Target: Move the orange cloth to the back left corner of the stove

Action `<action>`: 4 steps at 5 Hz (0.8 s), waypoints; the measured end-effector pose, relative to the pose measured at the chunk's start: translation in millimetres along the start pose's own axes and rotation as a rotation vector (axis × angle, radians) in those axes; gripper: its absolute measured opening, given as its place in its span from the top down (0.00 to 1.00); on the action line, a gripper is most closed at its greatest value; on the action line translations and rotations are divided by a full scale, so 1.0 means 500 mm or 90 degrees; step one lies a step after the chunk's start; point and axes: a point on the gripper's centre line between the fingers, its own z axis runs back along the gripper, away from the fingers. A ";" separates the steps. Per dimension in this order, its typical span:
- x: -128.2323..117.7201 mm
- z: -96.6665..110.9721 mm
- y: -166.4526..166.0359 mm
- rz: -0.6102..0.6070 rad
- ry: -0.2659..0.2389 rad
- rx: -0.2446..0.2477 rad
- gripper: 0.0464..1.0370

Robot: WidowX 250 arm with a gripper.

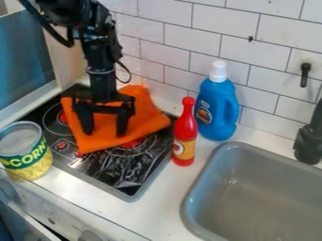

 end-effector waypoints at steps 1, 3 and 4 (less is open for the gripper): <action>0.008 -0.009 0.014 0.021 -0.001 -0.009 0.04; 0.078 0.006 0.052 0.063 -0.053 0.039 0.04; 0.142 0.015 0.116 0.109 -0.077 0.068 0.04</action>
